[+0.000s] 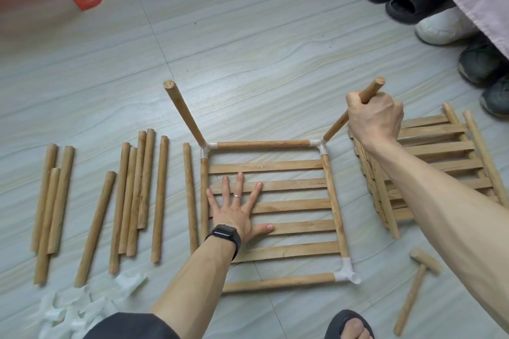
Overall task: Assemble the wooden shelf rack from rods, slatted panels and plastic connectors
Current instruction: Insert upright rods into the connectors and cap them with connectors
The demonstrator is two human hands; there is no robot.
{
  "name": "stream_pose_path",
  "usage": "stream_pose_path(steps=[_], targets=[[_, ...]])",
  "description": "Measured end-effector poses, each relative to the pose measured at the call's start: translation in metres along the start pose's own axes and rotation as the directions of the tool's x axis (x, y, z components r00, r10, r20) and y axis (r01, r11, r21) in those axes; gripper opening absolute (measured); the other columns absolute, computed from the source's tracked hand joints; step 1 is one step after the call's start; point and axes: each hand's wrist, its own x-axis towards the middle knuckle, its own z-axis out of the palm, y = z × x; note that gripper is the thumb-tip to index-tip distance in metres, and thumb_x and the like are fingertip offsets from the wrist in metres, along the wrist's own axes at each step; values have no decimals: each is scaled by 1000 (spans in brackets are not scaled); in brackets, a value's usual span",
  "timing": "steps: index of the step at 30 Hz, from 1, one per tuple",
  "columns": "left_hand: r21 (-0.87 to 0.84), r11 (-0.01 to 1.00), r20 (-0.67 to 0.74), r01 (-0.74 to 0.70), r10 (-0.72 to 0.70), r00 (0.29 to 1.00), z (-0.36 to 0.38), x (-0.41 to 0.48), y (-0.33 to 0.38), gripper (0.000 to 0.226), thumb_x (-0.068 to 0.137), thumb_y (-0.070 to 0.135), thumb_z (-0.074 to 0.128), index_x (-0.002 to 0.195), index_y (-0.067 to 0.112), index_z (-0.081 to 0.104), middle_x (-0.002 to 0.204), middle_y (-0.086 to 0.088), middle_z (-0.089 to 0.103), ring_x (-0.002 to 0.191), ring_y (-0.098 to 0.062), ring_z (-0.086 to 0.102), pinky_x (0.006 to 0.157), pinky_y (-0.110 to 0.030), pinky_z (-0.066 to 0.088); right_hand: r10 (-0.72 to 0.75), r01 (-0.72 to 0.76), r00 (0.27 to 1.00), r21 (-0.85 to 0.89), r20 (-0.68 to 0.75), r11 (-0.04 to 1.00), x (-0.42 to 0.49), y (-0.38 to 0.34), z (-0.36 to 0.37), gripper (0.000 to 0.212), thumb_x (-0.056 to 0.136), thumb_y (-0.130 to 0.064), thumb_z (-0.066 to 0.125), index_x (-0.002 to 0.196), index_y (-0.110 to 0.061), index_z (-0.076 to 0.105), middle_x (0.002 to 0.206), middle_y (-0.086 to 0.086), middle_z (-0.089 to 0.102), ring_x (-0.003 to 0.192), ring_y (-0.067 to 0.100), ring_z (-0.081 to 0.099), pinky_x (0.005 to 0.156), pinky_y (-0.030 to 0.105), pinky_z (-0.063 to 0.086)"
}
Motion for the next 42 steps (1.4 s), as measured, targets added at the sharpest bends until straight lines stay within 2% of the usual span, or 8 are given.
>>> stream_pose_path(steps=[6,12,17,21,26,33,38,42], targets=[[-4,1000,-41,-1,1,999,5,0,-1,108,63,103,14,129,49,-52,140,-3,-62,134,-45,-48,96,-79,-26,43,-44,999,8,22,999,-2,2,7,49,84,-52,37,63,-12,56,61,6,57,60,20,45,70,35,33],[-5,999,-68,-42,41,997,-22,8,2,102,77,94,25,143,49,-39,152,-4,-50,140,-41,-41,105,-77,-20,135,-97,923,-121,360,988,-69,31,49,43,95,-50,48,116,-13,55,126,15,62,119,39,56,90,44,42],[-234,961,-330,-151,68,942,-54,-5,-20,54,97,37,50,150,29,39,166,-9,20,153,-29,15,121,-56,16,-221,450,716,-197,662,871,-154,20,92,53,94,-43,54,140,-16,47,144,11,49,132,31,42,108,41,38],[-315,929,-651,-191,-65,756,-43,-43,-82,25,93,25,55,116,17,63,120,-5,61,105,-26,57,84,-36,48,-320,698,481,-136,816,703,-202,-4,117,78,91,-67,46,157,-34,20,169,7,4,154,31,5,122,48,21],[-346,923,-545,169,-345,764,12,-81,-156,44,92,50,57,123,19,58,131,-6,54,124,-26,49,100,-39,46,-204,729,351,-130,914,672,-237,-37,143,99,87,-80,38,159,-35,-14,162,14,-34,152,41,-20,117,69,5],[-291,850,-454,440,-527,718,17,-78,-185,32,93,46,58,110,20,57,108,-2,63,100,-24,56,76,-36,44,-127,782,315,-181,941,597,-236,-56,147,103,89,-81,37,158,-31,-21,160,21,-34,151,50,-14,117,67,17],[-219,863,-318,455,-504,803,-1,-65,-187,36,97,48,44,108,18,62,110,-1,66,107,-24,58,77,-37,44,-127,799,298,-174,946,576,-235,-55,142,106,91,-74,47,156,-32,-25,159,21,-37,151,49,-16,119,64,19],[-639,702,-213,314,-554,805,-1,-68,-195,28,97,48,45,92,24,56,85,5,65,75,-18,58,62,-33,43,-131,804,310,-186,942,565,-232,-53,144,102,92,-73,44,154,-36,-27,159,17,-37,152,45,-17,119,60,20]])
